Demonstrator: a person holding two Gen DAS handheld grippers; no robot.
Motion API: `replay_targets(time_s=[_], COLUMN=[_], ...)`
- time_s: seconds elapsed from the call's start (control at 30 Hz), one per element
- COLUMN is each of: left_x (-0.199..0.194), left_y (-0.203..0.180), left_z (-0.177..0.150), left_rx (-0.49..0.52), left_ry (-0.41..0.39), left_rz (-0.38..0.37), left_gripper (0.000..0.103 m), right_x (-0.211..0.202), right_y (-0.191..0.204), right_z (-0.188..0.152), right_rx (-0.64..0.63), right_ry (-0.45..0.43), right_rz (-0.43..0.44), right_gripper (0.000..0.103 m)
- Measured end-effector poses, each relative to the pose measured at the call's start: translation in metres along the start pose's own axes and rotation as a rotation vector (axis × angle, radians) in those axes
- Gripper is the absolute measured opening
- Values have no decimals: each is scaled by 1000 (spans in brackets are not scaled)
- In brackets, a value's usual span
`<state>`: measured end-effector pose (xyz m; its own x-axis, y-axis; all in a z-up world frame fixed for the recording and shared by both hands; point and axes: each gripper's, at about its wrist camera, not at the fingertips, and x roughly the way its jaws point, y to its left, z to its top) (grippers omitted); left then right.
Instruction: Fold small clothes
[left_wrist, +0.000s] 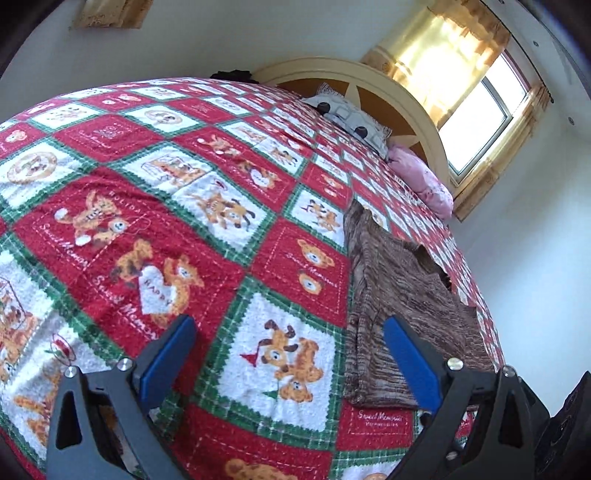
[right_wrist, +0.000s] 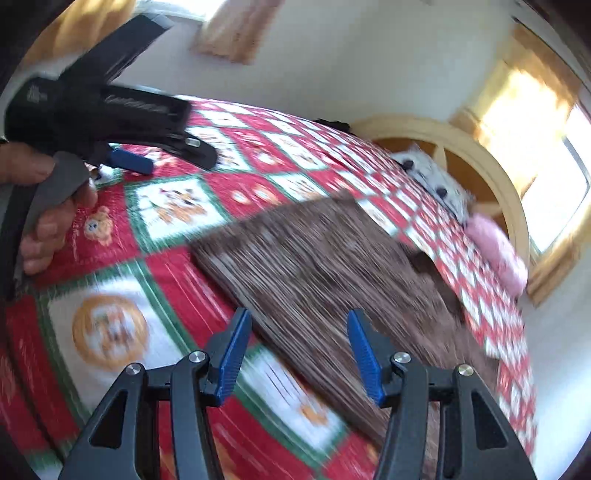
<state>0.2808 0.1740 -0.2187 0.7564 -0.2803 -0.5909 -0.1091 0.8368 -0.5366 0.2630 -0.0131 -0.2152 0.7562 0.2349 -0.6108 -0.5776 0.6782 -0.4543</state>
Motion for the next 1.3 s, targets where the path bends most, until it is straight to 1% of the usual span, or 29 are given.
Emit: replay_targets(time_s=[0.07,0.1,0.17,0.2,0.27,0.3,0.33,0.37,0.43,0.47,0.6,0.7,0.77,0.87,0.9,0.97,1.03,1.07,1.1,1.17,1.2,1.27,1.3], left_x=[-1,-3,-6,-7,-7,-6,-5,-3,1,3,2,11,30,61,74,92,108,117,126,134,138,148,152], left_y=[4,8,12,13,11,11,9,8,1,-3,-21,-33,-43,-54,-59,-68,-72,-76,-78,-81,-82,-84,-85], left_z=[0,0,1,0,1,1,1,2,6,9,33,51,65,78,81,81,81,81,80,81,81,83,85], left_rx=[-21,-34,-58,-60,-55,-53,-46,-41,-1,21,142,191,217,218,225,250,270,275,285,291,294,289,284], left_ry=[-4,-9,-23,-28,-23,-21,-12,-4,37,52,50,54,91,159,176,201,216,229,241,253,254,280,288], left_rz=[-29,-46,-76,-81,-77,-73,-71,-71,-83,-96,-118,-138,-164,-224,-223,-229,-215,-230,-228,-243,-246,-243,-247], left_gripper=[103,103,103,103,103,103,103,103,103,103,103,103,102,100,96,92,84,82,81,78,72,70,63], right_x=[6,11,21,28,39,41,43,44,46,47,46,47,48,50,50,52,52,52,52,53,53,55,55], right_y=[13,23,32,32,29,25,20,17,16,15,8,0,-2,-3,-3,-4,-3,-2,-2,-2,-2,-3,-3], right_z=[12,18,24,27,29,30,30,30,29,28,24,22,21,21,21,20,20,20,20,19,19,19,19], right_rx=[-22,-53,-72,-58,-25,-3,32,51,70,80,143,192,210,208,208,209,206,206,205,208,210,211,209], right_ry=[-11,-9,5,15,32,29,28,32,28,23,7,0,-2,-7,-7,-3,-4,-4,-3,-2,-2,-2,-3], right_rz=[19,22,25,44,45,52,79,105,111,116,135,151,153,146,145,145,145,145,146,150,153,155,154], right_gripper=[55,55,55,55,55,53,31,14,14,12,9,8,8,8,8,8,8,8,8,8,8,8,8])
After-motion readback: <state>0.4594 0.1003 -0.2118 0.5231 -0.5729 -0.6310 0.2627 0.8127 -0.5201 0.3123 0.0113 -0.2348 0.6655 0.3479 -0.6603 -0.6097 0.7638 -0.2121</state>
